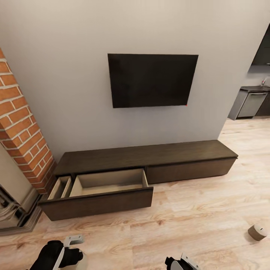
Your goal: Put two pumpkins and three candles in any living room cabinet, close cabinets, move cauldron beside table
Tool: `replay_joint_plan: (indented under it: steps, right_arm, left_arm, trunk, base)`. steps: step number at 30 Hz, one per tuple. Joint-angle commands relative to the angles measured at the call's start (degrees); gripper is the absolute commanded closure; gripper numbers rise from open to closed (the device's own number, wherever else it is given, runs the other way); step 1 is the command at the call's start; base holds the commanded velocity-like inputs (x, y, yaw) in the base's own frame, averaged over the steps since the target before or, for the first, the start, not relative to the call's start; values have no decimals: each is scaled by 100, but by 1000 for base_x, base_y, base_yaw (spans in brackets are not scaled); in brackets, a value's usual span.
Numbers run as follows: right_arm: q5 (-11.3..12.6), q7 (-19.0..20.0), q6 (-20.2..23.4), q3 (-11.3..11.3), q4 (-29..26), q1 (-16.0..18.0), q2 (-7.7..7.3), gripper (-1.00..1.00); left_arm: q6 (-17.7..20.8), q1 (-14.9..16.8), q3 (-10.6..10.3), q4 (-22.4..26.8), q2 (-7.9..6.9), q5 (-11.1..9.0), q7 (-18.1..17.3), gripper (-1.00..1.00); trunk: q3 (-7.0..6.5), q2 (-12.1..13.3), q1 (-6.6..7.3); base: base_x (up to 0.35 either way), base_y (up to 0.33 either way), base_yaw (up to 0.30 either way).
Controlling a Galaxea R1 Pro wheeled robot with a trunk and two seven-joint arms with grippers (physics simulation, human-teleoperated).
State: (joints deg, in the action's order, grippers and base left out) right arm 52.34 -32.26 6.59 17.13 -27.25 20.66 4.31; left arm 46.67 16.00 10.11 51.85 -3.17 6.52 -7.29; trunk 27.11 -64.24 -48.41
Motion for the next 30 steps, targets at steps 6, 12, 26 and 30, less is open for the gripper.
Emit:
replay_joint_plan:
  steps: [6, 12, 26, 30]
  right_arm:
    - [-3, 0, 0, 0, 0, 0, 0, -100]
    - [-10, 0, -10, 0, -4, -1, 0, -100]
    - [-5, 0, -16, -8, 0, -1, 0, -100]
    - [-5, 0, -11, -8, 0, -1, 0, -100]
  left_arm:
    - [0, 0, 0, 0, 0, -2, 0, 100]
    - [0, -1, 0, 0, 0, -2, 0, 100]
    - [0, 1, 0, 3, 79, -2, -8, 100]
    - [-1, -1, 0, 6, 79, -2, -9, 100]
  trunk:
    - [-108, 242, 133]
    - [-216, 483, 264]
    - [-254, 523, 286]
    - [-264, 523, 286]
  base:
    - [0, 0, -281]
    - [0, 0, -110]
    - [0, 0, -221]
    - [0, 0, -279]
